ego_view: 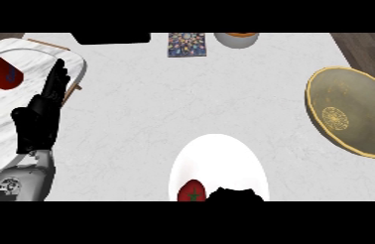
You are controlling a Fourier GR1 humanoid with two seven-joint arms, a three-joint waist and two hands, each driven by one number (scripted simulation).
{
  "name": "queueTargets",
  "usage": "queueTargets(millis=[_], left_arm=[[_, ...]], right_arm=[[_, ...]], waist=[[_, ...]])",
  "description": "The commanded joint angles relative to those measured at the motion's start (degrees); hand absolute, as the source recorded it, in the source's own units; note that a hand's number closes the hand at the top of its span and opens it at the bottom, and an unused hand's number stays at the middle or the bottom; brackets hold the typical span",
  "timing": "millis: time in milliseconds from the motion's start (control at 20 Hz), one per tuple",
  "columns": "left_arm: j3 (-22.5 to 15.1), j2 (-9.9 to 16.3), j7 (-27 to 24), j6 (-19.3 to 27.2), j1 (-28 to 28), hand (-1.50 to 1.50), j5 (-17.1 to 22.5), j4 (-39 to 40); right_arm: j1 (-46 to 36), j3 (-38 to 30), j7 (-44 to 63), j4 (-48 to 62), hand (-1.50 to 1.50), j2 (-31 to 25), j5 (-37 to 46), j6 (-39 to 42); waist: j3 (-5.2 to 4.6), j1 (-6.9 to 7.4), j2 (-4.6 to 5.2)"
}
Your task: Pick the lemon from the plate and place it in the bowl
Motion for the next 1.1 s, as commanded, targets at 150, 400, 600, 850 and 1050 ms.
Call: queueTargets(millis=[150,400,600,850,1050], left_arm=[[-0.71,-0.92,-1.03,-0.74,-2.1,0.0,-0.06,2.5],[-0.05,-0.75,-0.98,-1.28,-1.19,0.0,0.17,0.2],[-0.82,-0.83,0.91,-1.65,-2.65,0.0,-0.44,-0.05],[-0.69,-0.66,0.77,-1.34,-1.02,0.0,-1.08,-1.54],[-1.68,-2.2,-1.48,-1.14,1.37,0.0,-1.23,-2.32]], right_arm=[[3.1,-1.6,8.91,-20.8,1.5,0.06,1.64,-0.98],[2.22,-14.59,9.05,-27.81,1.5,-1.26,-8.61,3.38],[-6.27,-24.28,10.03,-22.62,1.5,0.1,-13.77,1.15],[-12.25,-40.73,5.8,-19.62,1.5,-1.86,-22.41,1.84],[-20.03,-55.34,-2.78,-4.59,1.5,-6.77,-30.5,-2.27]], waist=[[0.02,0.67,0.57],[0.13,2.27,0.86],[0.19,2.92,1.07],[0.26,2.64,0.91],[0.25,3.03,0.94]])
